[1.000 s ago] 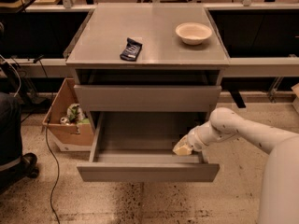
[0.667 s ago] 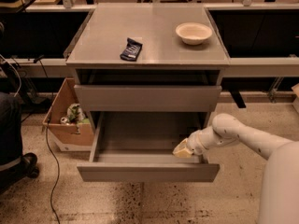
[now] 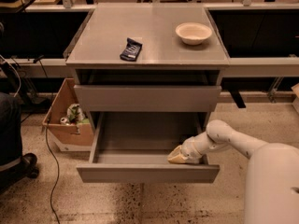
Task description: Open middle drawer
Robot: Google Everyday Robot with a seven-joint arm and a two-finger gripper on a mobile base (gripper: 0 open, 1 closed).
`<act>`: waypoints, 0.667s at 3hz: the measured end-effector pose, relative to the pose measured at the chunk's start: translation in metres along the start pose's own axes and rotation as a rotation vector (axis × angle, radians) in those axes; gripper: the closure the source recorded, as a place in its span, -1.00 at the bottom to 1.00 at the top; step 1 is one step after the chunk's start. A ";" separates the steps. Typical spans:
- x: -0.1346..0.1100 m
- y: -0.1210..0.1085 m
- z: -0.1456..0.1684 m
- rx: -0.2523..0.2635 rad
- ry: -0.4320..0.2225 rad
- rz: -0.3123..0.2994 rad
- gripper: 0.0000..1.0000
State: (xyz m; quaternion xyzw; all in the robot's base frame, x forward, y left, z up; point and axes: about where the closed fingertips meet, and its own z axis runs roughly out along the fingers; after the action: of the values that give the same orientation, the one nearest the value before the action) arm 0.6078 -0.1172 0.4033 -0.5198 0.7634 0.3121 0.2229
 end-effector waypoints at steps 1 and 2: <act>-0.002 0.001 -0.001 -0.006 0.001 0.002 1.00; 0.000 0.014 0.006 -0.071 0.006 0.024 1.00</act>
Offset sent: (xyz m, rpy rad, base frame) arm -0.0665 0.0326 -0.0084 0.1030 0.3307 0.1577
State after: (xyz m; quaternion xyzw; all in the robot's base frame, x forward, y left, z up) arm 0.5950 -0.1092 0.4026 -0.5192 0.7586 0.3402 0.1982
